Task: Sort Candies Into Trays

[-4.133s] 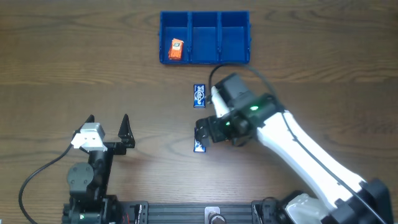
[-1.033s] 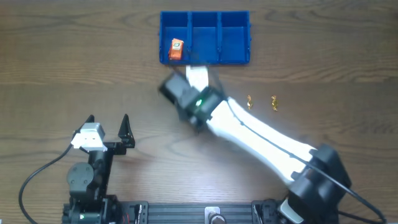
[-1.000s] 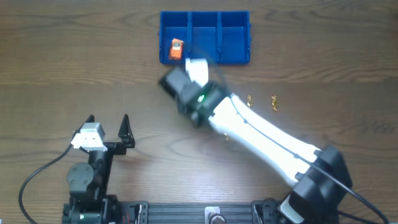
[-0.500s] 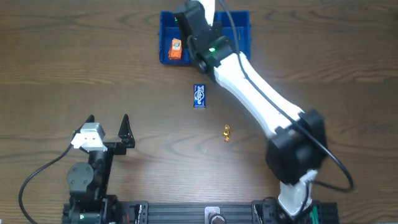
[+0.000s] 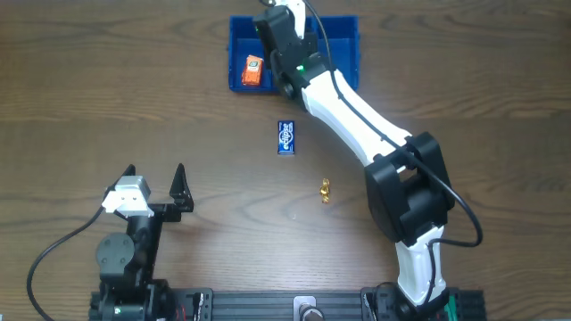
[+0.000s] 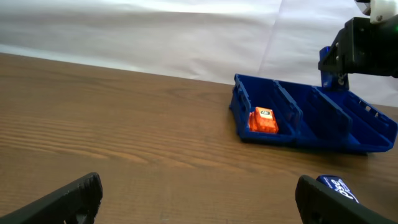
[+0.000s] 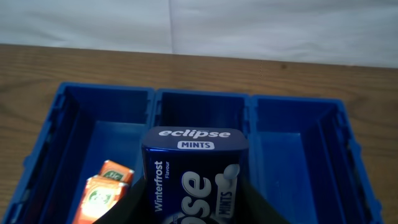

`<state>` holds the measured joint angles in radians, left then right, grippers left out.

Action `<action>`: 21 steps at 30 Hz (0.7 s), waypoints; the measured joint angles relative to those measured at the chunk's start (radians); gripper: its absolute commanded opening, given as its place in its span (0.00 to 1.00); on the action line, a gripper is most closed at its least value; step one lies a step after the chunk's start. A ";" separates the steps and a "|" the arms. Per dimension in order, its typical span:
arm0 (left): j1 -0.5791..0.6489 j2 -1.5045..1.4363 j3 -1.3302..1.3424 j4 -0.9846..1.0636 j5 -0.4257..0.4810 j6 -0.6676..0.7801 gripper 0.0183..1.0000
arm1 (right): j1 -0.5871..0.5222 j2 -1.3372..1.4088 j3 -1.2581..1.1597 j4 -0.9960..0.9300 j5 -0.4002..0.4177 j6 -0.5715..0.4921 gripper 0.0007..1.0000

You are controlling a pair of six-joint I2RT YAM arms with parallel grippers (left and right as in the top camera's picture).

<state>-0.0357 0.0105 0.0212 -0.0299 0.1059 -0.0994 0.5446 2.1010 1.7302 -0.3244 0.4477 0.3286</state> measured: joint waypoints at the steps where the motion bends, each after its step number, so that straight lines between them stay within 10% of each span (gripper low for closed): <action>1: 0.000 0.000 0.000 0.000 0.000 0.000 1.00 | -0.004 0.000 0.000 0.001 0.000 -0.002 0.15; 5: 0.000 0.000 0.000 0.000 0.000 0.000 1.00 | -0.008 0.000 0.000 0.008 0.003 -0.005 0.17; 8: 0.000 0.000 0.000 0.000 0.000 0.000 1.00 | -0.007 0.000 0.000 0.018 0.002 -0.005 0.46; 13: 0.000 0.000 0.000 0.000 0.000 0.000 1.00 | -0.007 0.000 0.000 0.028 0.005 -0.018 0.66; 21: 0.000 0.000 0.000 0.000 0.000 0.000 1.00 | -0.006 -0.001 0.005 -0.014 0.007 -0.023 0.70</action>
<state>-0.0357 0.0101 0.0212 -0.0296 0.1059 -0.0994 0.5381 2.0998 1.7351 -0.3389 0.4545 0.3061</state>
